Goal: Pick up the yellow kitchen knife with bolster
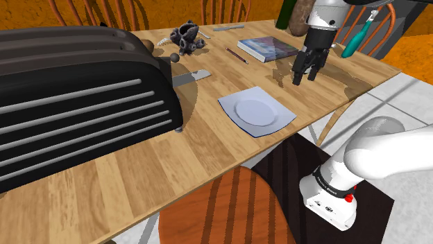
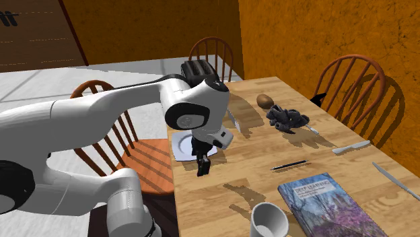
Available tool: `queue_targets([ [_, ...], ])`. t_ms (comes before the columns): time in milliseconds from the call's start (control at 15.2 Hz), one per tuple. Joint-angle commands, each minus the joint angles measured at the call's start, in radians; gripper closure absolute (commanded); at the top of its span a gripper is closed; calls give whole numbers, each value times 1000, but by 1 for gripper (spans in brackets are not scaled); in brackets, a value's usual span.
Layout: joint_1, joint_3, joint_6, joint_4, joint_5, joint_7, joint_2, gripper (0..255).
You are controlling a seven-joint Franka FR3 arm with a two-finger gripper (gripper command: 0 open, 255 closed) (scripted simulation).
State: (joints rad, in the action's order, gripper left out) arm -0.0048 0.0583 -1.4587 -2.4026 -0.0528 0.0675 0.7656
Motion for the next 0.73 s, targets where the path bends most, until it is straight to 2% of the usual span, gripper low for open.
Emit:
queue_targets([
  [0, 0, 0, 0, 0, 0, 0, 0, 0],
  [660, 128, 8, -137, 267, 34, -307, -396, 0],
])
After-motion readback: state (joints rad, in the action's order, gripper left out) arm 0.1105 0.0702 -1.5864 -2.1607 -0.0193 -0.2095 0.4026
